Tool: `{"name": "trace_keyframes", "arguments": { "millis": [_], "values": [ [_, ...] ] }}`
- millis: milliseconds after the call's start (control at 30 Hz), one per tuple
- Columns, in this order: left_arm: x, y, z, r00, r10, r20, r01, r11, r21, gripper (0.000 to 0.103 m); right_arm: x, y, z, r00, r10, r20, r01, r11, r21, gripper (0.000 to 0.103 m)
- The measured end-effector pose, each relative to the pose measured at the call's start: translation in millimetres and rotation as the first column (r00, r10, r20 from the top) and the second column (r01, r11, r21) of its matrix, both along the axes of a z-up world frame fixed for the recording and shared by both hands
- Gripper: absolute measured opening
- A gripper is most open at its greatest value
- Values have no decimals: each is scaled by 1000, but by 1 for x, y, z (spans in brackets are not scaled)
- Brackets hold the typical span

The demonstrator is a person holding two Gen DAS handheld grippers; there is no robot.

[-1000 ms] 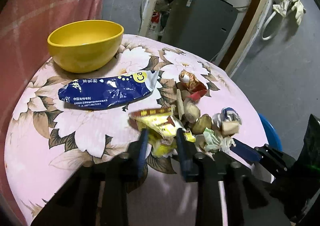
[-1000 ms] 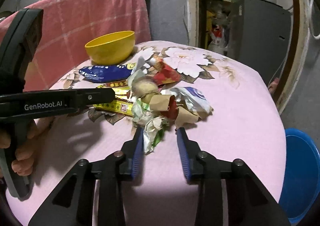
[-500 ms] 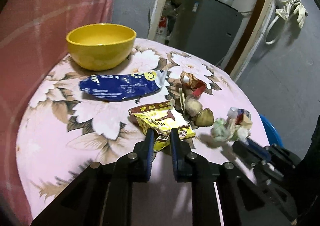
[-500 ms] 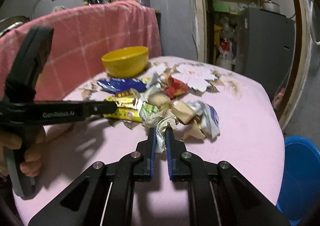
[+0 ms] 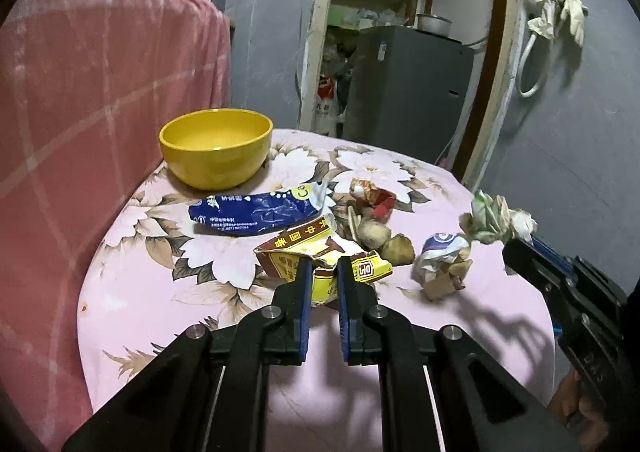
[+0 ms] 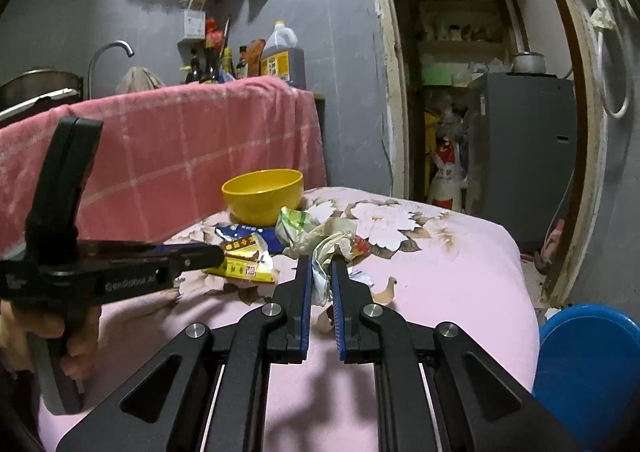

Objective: Collect trash
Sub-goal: 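Lift both wrappers to the blue basin and open both tools to release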

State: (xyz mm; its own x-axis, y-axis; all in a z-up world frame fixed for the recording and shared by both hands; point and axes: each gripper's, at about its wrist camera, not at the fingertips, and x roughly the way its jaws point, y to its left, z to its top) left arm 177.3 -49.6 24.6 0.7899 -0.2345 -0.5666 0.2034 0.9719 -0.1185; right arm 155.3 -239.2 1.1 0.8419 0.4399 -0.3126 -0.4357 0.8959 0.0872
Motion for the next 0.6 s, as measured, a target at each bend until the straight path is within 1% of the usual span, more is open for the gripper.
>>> {"name": "trace_keyframes", "arguments": {
  "millis": [167,367,600],
  "values": [
    [-7,-11,9,998,-16,61,15,1000,27,9,-8,-8,7,997,-50,56,49,999,24,8],
    [-8,-35,26,990,-54,133,50,998,32,9,-20,-30,21,983,-123,137,113,990,82,8],
    [-10,-69,48,971,-124,206,120,992,31,9,-32,-65,36,940,-266,215,245,962,120,8]
  ]
}}
